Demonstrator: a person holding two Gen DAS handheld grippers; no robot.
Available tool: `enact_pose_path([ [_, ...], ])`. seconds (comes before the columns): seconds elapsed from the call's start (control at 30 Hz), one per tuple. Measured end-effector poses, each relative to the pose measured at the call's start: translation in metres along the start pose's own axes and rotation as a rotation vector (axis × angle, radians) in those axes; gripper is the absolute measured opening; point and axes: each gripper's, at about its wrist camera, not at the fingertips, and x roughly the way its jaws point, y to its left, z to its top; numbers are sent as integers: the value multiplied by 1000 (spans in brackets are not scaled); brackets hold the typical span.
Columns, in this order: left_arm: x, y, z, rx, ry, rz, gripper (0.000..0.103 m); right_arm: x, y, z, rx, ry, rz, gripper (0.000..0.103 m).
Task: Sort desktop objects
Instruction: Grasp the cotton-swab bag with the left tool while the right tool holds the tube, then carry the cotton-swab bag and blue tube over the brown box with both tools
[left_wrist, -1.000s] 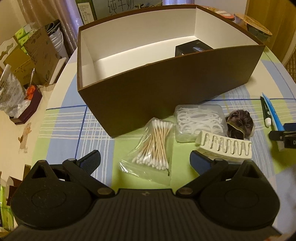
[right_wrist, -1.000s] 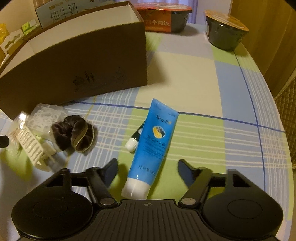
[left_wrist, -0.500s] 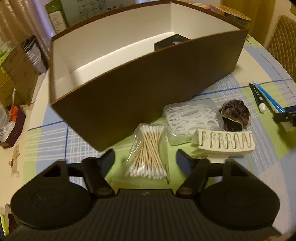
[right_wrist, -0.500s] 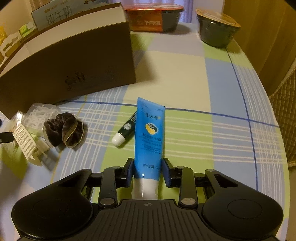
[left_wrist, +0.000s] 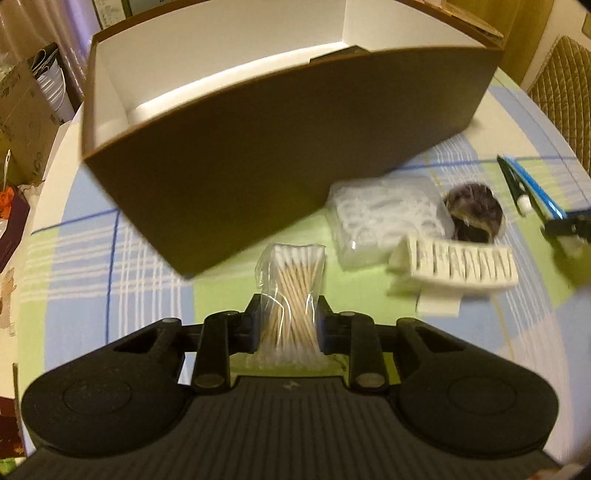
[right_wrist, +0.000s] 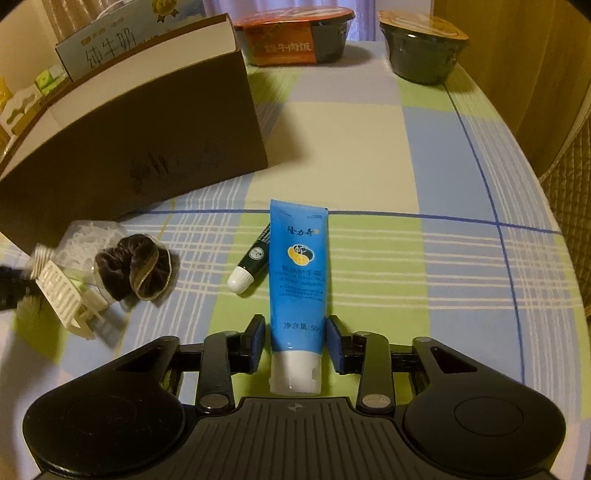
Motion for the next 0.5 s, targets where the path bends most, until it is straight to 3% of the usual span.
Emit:
enact_pose_path([
  [0.33,-15,5,-26,-56,26,11,23,8,11,4,-80,-22,-43,42],
  [0.37,-15,4,-27,-58,26,11,23,9,12,4,-93,-23,-49,40],
  [0.4,-15,4,-27,-60,25,10,23,10,14,4,-111,-24,-62,31],
  [0.5,-19,0,-27,-56,21,-1,22,9,13,2,-122,-28,-68,30],
])
